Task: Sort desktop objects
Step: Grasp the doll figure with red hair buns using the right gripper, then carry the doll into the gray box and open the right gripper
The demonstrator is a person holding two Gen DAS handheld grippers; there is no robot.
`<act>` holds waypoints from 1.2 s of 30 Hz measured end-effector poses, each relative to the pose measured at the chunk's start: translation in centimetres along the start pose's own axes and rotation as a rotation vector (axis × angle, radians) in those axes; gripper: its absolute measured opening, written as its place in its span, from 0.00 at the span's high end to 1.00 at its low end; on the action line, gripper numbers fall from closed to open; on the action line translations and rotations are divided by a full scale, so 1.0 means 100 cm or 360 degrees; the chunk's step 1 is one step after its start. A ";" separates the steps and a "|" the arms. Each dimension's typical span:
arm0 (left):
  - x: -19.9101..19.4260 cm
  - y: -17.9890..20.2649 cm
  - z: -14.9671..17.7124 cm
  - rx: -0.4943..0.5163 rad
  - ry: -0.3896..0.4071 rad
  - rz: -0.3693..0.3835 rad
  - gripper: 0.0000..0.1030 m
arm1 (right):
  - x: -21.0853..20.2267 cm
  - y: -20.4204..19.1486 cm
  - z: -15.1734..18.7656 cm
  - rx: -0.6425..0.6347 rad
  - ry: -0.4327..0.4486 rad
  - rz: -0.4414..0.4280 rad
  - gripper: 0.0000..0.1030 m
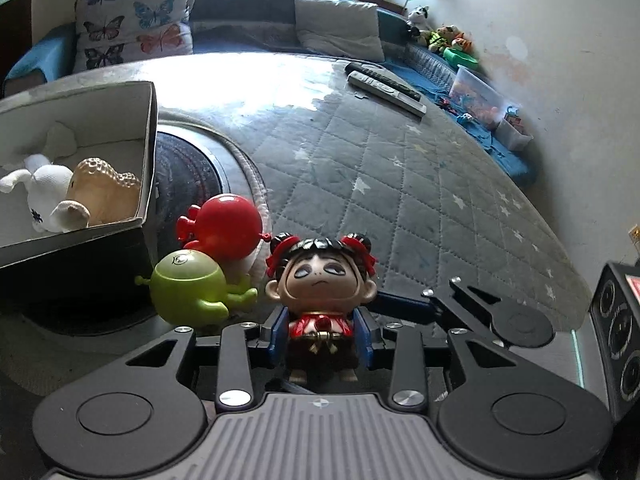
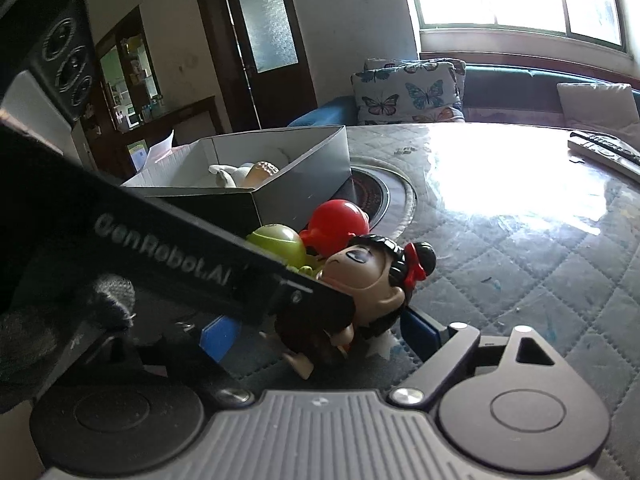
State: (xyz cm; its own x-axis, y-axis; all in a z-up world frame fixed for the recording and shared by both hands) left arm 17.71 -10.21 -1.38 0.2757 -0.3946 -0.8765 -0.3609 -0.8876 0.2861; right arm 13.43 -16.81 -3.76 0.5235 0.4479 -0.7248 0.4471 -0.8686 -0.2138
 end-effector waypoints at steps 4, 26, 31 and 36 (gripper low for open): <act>0.007 -0.002 -0.005 -0.0017 -0.0033 0.0026 0.60 | 0.002 0.002 0.000 0.0011 -0.0006 0.0000 0.14; 0.005 -0.004 0.002 -0.0099 0.0000 0.0106 0.57 | -0.003 0.002 0.001 0.0023 -0.0012 0.0069 0.31; -0.011 -0.007 0.011 -0.0153 0.0079 0.0171 0.57 | -0.014 -0.010 -0.002 -0.0033 0.0009 0.0105 0.32; -0.043 -0.018 0.018 -0.0213 0.0212 0.0215 0.57 | -0.030 -0.035 -0.017 -0.0161 0.0058 0.0125 0.34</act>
Point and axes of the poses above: each gripper's, at about its wrist camera, not at the fingertips, and x roughly the way its jaws point, y to its right, z to its underside, the point moved 6 cm from there along x, roughly the way its jaws point, and after that the axes turned 12 degrees about -y, right-handed, at the moved point
